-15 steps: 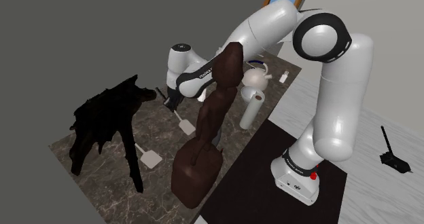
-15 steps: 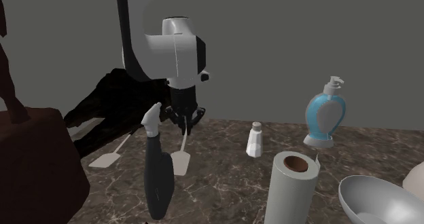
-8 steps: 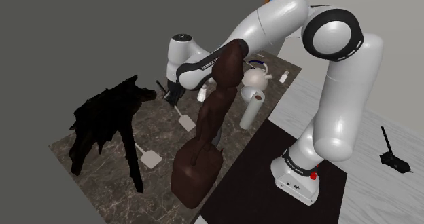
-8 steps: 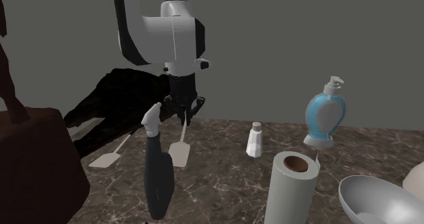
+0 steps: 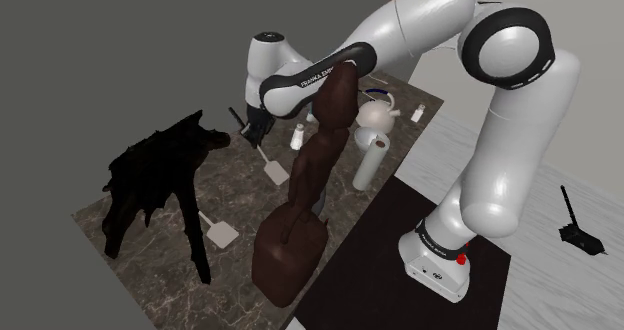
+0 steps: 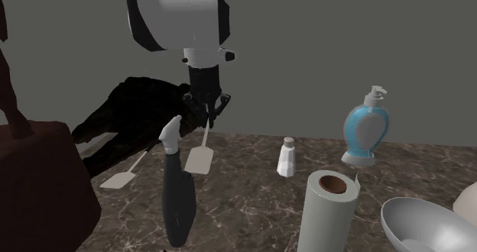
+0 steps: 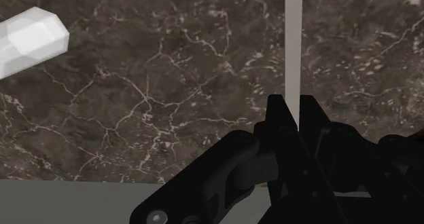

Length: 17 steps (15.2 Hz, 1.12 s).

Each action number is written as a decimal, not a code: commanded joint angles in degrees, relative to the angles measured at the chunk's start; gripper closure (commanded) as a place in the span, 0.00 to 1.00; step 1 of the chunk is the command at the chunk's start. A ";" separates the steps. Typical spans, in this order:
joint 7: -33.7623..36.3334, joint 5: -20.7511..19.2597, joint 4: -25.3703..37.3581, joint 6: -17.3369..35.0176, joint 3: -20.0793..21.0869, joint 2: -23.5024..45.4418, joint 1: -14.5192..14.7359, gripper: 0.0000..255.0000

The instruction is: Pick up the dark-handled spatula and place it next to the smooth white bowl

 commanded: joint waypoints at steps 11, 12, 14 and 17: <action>-13.42 3.15 -3.75 -0.12 -3.18 -4.22 -8.33 1.00; -14.89 3.43 -3.87 -0.07 -3.60 -4.31 -9.21 1.00; -17.84 3.96 -3.92 -0.05 -4.44 -4.37 -10.98 1.00; -22.22 4.73 -3.50 -0.19 -5.70 -4.10 -13.61 1.00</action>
